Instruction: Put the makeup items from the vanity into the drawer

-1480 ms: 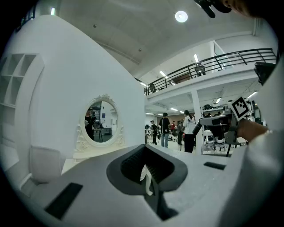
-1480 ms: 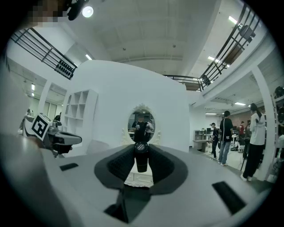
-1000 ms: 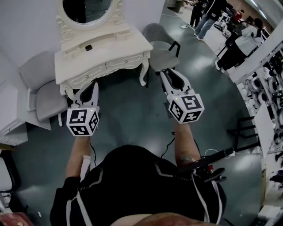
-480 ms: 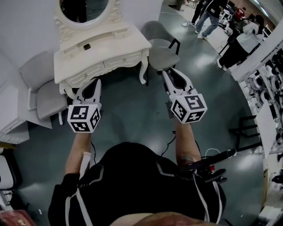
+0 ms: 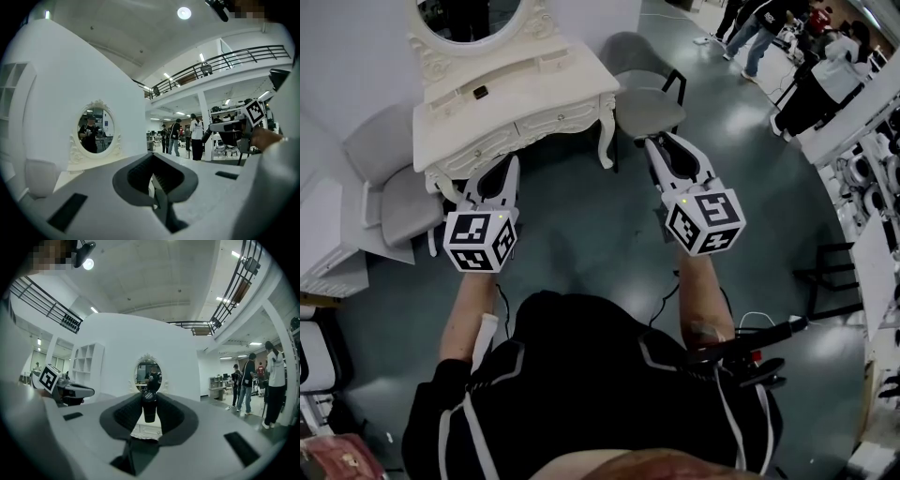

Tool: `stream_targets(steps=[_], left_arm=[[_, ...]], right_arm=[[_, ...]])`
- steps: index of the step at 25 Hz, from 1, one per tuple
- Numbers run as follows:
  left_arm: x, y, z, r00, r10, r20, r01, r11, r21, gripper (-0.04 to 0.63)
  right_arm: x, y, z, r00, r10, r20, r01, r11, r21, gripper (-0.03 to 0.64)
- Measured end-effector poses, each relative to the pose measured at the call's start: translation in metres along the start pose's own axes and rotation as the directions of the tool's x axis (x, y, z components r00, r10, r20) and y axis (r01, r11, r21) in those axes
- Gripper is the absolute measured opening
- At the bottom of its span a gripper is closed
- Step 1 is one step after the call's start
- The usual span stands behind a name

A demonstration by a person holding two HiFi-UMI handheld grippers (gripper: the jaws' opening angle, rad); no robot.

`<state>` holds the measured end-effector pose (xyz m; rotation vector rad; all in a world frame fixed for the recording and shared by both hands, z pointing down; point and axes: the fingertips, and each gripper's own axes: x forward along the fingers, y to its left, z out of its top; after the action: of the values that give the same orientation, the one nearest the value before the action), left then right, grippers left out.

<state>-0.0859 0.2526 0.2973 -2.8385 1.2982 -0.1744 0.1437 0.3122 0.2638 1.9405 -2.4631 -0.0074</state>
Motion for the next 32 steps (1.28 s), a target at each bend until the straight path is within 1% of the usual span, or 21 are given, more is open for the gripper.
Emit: stream_targets(steps=[3, 6, 11, 21, 26, 32], left_arm=[[0.008, 0.0, -0.004, 1.0, 0.004, -0.011, -0.004, 1.0, 0.003, 0.003], [0.018, 0.01, -0.009, 1.0, 0.009, -0.016, -0.009, 1.0, -0.012, 0.003], [0.047, 0.037, -0.008, 1.0, -0.013, 0.02, 0.014, 0.999, -0.041, 0.003], [0.12, 0.132, -0.002, 0.998, -0.022, 0.058, 0.025, 0.999, -0.048, 0.003], [0.154, 0.168, -0.002, 0.998, -0.043, 0.055, 0.046, 0.998, -0.054, 0.003], [0.187, 0.21, -0.005, 0.998, -0.036, 0.057, 0.039, 0.998, -0.055, 0.003]], right_arm=[[0.007, -0.009, -0.007, 1.0, 0.004, -0.002, -0.004, 1.0, 0.018, 0.101], [0.021, -0.012, -0.012, 1.0, 0.008, -0.011, -0.008, 1.0, 0.021, 0.101], [0.061, -0.018, -0.015, 1.0, -0.004, -0.029, 0.005, 1.0, 0.008, 0.101], [0.175, -0.02, -0.006, 0.999, -0.02, -0.045, 0.019, 1.0, -0.011, 0.101], [0.221, -0.023, -0.005, 0.998, -0.036, -0.056, 0.035, 0.999, -0.01, 0.101], [0.268, -0.024, -0.005, 0.997, -0.047, -0.053, 0.046, 0.999, -0.008, 0.101]])
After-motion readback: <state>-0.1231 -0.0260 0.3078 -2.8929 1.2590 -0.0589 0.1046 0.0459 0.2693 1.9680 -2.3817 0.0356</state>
